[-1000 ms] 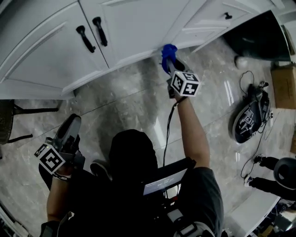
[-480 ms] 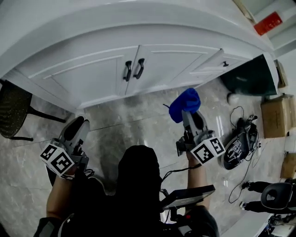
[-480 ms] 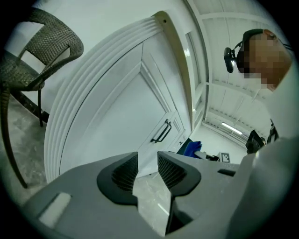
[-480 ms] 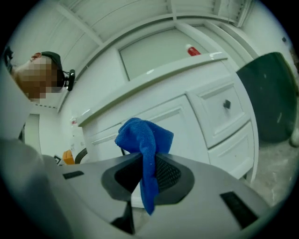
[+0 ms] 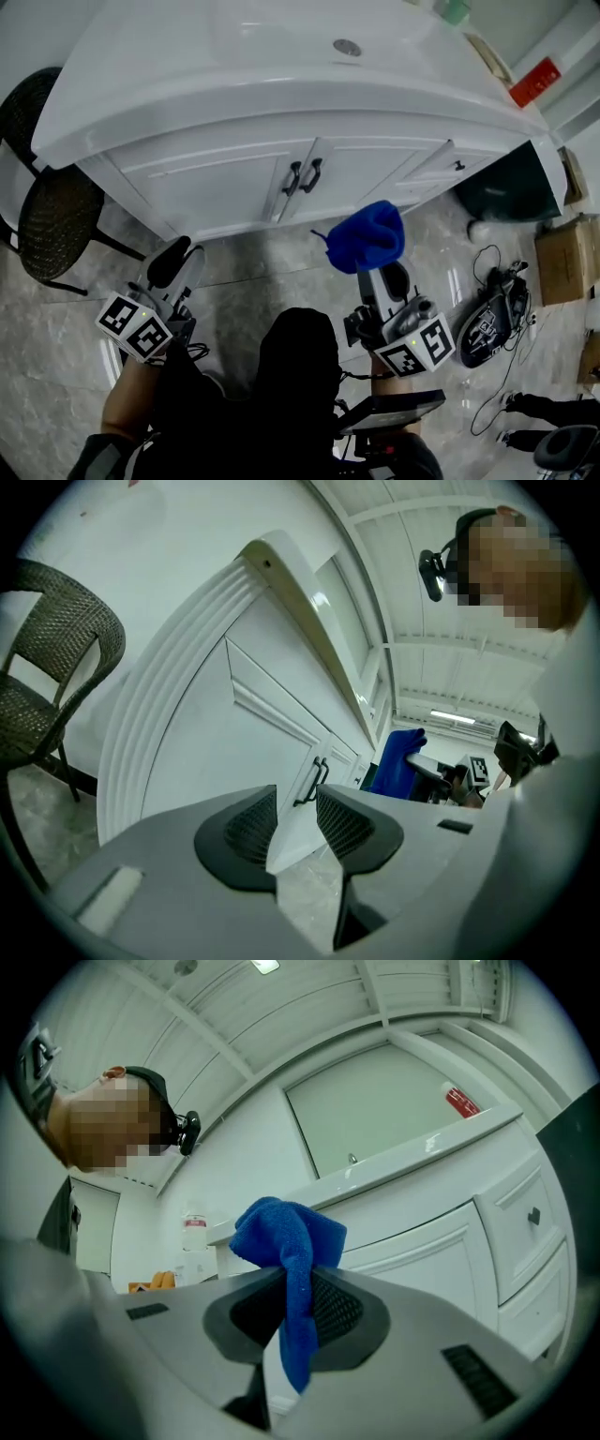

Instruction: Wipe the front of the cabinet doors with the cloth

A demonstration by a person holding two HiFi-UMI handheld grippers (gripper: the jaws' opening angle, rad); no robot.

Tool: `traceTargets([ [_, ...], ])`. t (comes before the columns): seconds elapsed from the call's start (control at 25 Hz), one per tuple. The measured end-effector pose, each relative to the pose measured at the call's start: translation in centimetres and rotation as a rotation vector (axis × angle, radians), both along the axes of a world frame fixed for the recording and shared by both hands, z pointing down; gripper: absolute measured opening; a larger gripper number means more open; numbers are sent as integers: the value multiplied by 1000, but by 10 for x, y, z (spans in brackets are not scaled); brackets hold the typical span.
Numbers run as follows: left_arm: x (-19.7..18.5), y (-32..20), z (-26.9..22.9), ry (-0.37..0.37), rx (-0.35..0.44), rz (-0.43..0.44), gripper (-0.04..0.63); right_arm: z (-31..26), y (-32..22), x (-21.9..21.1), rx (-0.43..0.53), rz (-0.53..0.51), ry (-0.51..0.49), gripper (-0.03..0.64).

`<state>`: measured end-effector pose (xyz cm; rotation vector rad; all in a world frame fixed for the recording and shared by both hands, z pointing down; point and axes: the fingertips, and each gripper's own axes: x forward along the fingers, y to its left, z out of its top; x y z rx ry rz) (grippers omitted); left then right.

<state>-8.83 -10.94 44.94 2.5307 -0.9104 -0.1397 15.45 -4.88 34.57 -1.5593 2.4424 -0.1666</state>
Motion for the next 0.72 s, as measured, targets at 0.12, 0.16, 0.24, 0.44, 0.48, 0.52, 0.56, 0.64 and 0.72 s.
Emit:
traceTargets([
  [0.12, 0, 3, -1, -3, 7, 7, 132, 17, -6, -11, -26, -13, -29, 57],
  [0.16, 0, 4, 1, -4, 5, 10, 132, 22, -8, -13, -33, -18, -37, 57],
  [0.24, 0, 7, 4, -11, 2, 13, 132, 27, -11, -15, -38, -28, -41, 57],
  [0.44, -2, 7, 6, -30, -4, -1, 132, 25, -14, -12, -50, -45, -35, 57],
  [0.48, -2, 7, 4, -39, -5, -5, 132, 23, -15, -12, -56, -47, -38, 57],
  [0.52, -2, 5, 1, -57, 2, -11, 132, 21, -18, -12, -60, -49, -41, 57],
  [0.56, -2, 3, -4, -83, 17, -18, 132, 18, -21, -12, -62, -51, -42, 57],
  [0.64, -2, -6, -21, -136, 55, -34, 132, 10, -33, -16, -62, -58, -33, 57],
  [0.72, -3, -14, -40, -177, 87, -46, 132, -1, -47, -23, -57, -64, -18, 57],
])
